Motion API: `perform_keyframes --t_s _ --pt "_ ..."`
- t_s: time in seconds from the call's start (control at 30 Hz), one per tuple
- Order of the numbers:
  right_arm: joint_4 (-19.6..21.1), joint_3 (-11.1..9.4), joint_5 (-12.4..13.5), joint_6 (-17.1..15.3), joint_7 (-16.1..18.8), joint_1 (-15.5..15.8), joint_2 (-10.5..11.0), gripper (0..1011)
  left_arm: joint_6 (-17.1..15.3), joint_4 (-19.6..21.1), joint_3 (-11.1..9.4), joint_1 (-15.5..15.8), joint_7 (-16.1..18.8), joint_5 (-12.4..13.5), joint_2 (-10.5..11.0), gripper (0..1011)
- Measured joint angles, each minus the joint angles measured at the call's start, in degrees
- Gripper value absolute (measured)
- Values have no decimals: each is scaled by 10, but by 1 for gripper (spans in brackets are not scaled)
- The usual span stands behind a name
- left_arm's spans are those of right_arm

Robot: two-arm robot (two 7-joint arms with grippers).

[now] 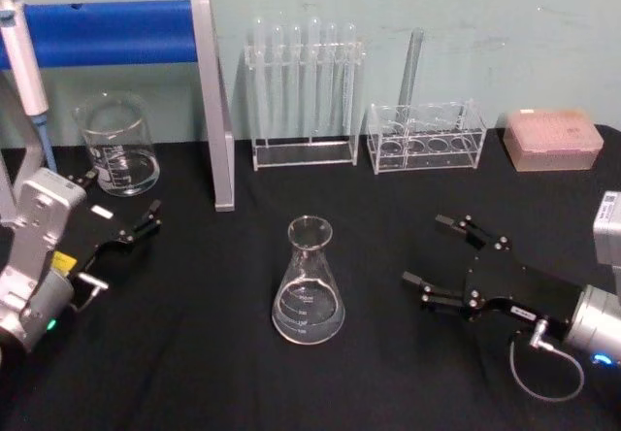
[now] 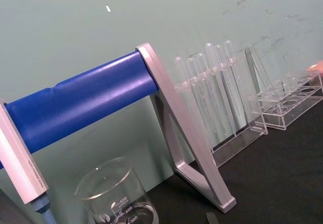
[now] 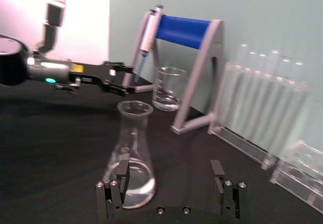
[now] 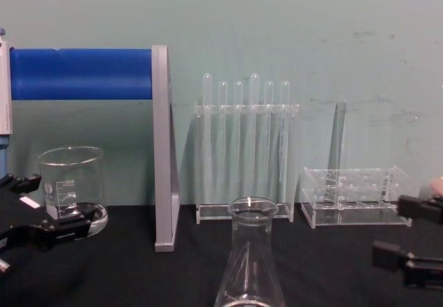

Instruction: Grasp the erlenmeyer flask with one hand, shake it three times, then place it back.

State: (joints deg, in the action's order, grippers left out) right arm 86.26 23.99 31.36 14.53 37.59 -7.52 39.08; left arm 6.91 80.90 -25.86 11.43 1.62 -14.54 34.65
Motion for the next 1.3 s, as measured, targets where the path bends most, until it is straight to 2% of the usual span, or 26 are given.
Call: perform_keyframes --t_s 0.2,0.47,0.9,1.3 --pt "-19 16 0 0 46 -24 -22 1000 0 0 0 0 0 0 0 1001" --pt "-50 38 -6 -2 85 -59 -54 1000 0 0 0 0 0 0 0 1001" --pt "-125 75 -19 -3 112 -122 -110 1000 0 0 0 0 0 0 0 1001" --pt "-180 93 -18 -3 128 -163 -141 1000 0 0 0 0 0 0 0 1001"
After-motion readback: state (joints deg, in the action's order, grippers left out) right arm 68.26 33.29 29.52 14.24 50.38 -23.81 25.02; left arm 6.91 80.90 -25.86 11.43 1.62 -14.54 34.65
